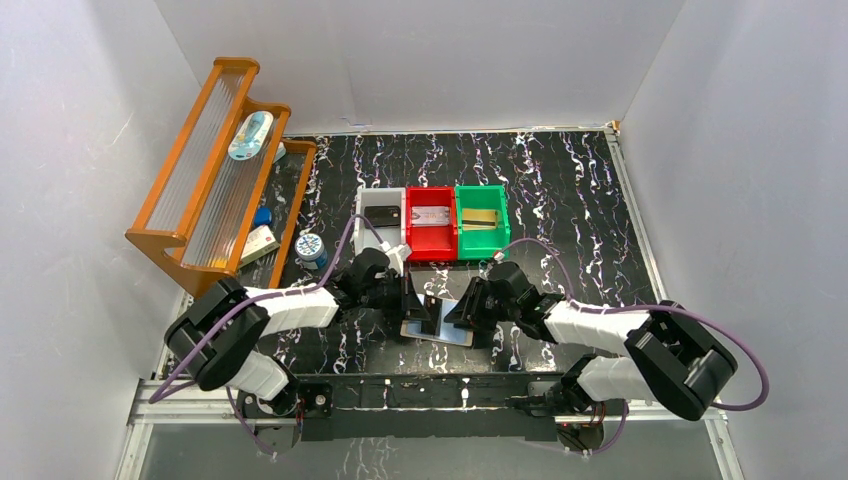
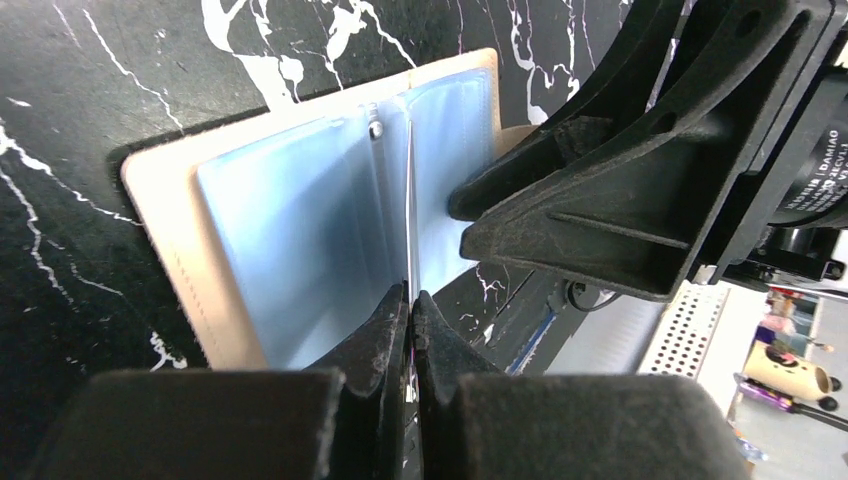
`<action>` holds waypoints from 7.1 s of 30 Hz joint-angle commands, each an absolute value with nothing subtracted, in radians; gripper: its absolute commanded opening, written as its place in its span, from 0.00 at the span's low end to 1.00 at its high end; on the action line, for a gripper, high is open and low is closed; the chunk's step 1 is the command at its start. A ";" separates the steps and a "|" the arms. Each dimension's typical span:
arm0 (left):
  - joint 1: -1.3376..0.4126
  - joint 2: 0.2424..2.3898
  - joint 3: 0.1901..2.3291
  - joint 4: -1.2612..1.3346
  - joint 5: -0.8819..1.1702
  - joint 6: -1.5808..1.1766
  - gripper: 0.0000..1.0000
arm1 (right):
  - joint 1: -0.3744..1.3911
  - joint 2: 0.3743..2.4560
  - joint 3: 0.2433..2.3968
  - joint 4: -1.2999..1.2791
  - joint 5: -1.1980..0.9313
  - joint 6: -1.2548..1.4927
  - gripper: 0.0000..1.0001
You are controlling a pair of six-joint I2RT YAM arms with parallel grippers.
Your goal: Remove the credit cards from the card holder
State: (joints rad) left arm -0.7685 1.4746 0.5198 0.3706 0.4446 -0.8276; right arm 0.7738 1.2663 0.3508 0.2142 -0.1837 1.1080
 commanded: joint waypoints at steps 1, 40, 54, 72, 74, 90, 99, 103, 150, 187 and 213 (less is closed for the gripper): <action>-0.772 1.428 0.557 0.251 0.391 -0.755 0.00 | 0.770 1.248 0.381 -0.008 -0.065 1.020 0.46; -0.771 1.059 0.735 -0.110 -0.112 0.240 0.00 | 0.770 1.114 0.463 -0.029 -0.114 0.957 0.52; -0.623 1.260 0.842 0.034 -0.147 0.804 0.00 | 0.769 1.145 0.517 -0.079 -0.094 0.915 0.52; -0.519 1.517 0.935 0.183 0.033 0.946 0.00 | 0.762 1.105 0.551 -0.133 -0.040 0.895 0.55; -0.505 1.531 0.939 0.203 0.045 0.945 0.00 | 0.758 1.103 0.549 -0.135 -0.039 0.891 0.55; -0.480 1.701 1.022 0.147 0.014 1.039 0.00 | 0.745 1.128 0.562 -0.149 -0.052 0.871 0.56; -0.480 1.761 1.010 0.239 -0.020 1.061 0.00 | 0.738 1.138 0.565 -0.153 -0.056 0.858 0.56; -0.480 1.796 1.027 0.234 -0.025 1.063 0.00 | 0.735 1.149 0.565 -0.155 -0.060 0.859 0.56; -0.480 1.077 0.747 0.156 0.157 0.082 0.98 | 0.832 1.225 0.729 -0.395 0.122 0.892 0.79; -0.480 0.910 0.516 0.048 0.426 -0.426 0.85 | 1.118 1.646 0.938 -0.604 0.445 1.147 0.78; -0.720 1.171 0.539 0.046 0.420 -0.530 0.65 | 1.127 1.554 0.838 -0.369 0.352 1.065 0.36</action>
State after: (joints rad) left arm -0.7074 1.1564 0.5133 0.0441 0.4297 -0.4858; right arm 1.1217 1.5696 0.8829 -0.4576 0.4072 1.0435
